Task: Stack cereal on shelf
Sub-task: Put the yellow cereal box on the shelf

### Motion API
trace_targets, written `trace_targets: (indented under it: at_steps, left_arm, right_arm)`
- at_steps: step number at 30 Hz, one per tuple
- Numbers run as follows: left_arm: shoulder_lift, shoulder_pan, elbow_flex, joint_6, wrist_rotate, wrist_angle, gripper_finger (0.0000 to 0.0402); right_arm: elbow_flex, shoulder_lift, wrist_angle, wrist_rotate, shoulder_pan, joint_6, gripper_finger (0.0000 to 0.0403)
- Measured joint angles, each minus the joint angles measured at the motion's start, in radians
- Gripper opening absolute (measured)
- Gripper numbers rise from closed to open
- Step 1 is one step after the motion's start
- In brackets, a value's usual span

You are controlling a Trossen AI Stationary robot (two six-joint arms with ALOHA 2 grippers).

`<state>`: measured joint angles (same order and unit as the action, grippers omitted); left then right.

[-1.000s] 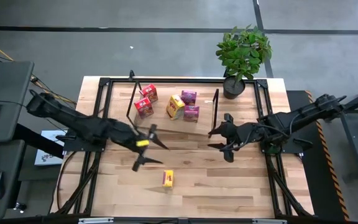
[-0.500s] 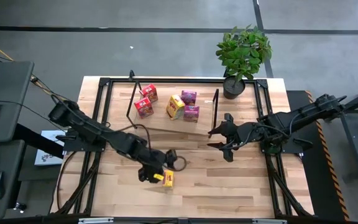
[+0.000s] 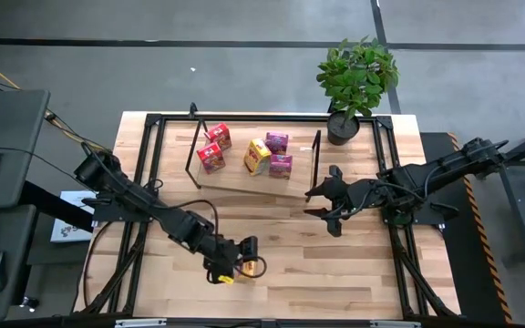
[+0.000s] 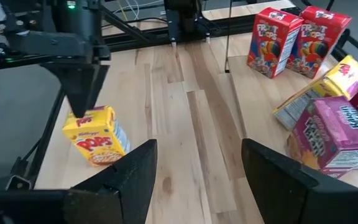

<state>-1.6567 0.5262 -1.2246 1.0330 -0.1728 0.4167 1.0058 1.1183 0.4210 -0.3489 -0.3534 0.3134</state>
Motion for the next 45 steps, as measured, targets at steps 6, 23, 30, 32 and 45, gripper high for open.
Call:
trace_targets:
  at_steps: [6,23,30,32,45]
  left_arm:
    - [0.000,-0.002,0.001,0.045,-0.045,-0.022,0.0278]
    - [0.001,0.035,-0.094,-0.099,-0.103,0.186,0.0278]
    - [-0.008,0.075,-0.013,0.068,-0.224,0.217,0.0278]
    - [-0.008,0.084,-0.010,0.076,-0.232,0.176,0.0278]
    - [-0.020,0.094,-0.005,0.256,-0.200,0.111,0.0278]
  right_arm:
    - [0.000,0.000,0.000,-0.018,0.000,0.000,0.0226]
    - [0.000,0.000,0.000,-0.019,0.000,-0.007,0.0226]
    - [0.000,0.001,-0.008,-0.036,0.000,-0.008,0.0226]
    - [0.000,0.001,-0.012,-0.036,0.000,-0.007,0.0226]
    - [0.000,0.001,-0.023,-0.037,0.000,-0.008,0.0226]
